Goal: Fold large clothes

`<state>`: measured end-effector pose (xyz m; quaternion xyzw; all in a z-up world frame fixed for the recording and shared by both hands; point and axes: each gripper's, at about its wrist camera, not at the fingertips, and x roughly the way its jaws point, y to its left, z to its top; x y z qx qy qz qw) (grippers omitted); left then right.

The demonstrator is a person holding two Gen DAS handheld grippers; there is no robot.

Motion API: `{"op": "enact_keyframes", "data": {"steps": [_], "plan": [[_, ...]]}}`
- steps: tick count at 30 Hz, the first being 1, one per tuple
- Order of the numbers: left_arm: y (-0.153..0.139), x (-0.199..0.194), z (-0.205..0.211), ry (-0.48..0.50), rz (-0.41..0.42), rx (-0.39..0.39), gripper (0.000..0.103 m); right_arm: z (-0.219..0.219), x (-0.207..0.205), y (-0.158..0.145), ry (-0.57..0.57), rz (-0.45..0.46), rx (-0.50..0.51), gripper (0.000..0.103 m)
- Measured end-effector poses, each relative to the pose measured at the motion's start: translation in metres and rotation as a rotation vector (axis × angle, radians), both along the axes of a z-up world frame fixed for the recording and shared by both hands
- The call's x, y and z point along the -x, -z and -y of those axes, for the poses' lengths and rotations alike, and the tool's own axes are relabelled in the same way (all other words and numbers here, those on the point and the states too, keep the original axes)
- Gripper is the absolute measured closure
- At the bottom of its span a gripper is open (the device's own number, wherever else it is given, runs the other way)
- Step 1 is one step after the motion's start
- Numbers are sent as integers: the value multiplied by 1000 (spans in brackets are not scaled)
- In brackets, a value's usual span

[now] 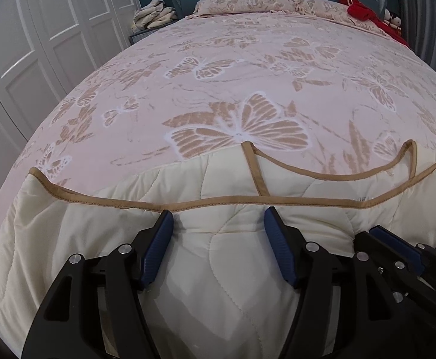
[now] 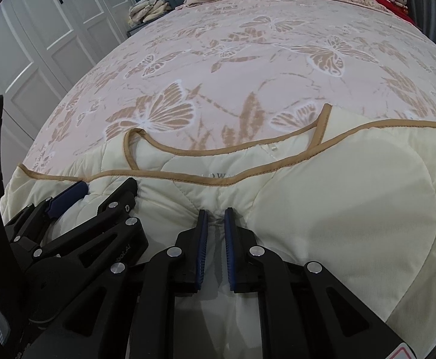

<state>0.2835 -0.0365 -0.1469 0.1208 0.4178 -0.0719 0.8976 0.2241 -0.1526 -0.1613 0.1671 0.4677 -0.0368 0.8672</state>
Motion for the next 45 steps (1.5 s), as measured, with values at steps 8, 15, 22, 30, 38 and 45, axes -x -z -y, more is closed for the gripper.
{"op": "enact_keyframes", "data": {"steps": [8, 15, 22, 30, 38, 45], "plan": [[0, -2, -1, -19, 20, 2, 40, 3, -3, 2, 18, 20, -12, 96], [-59, 15, -47, -89, 21, 156, 30, 15, 9, -49, 157, 49, 40, 87], [-94, 85, -194, -227, -96, 335, 7, -34, 103, -98, -95, 33, 50, 82], [-41, 139, -249, -331, -268, 473, 7, -64, 178, -78, -44, -18, -9, 88], [-27, 138, -218, -282, -302, 522, 12, -57, 184, -43, 2, -80, -67, 100], [-53, 146, -205, -231, -289, 510, 61, -57, 174, -31, 4, -95, -71, 103]]}}
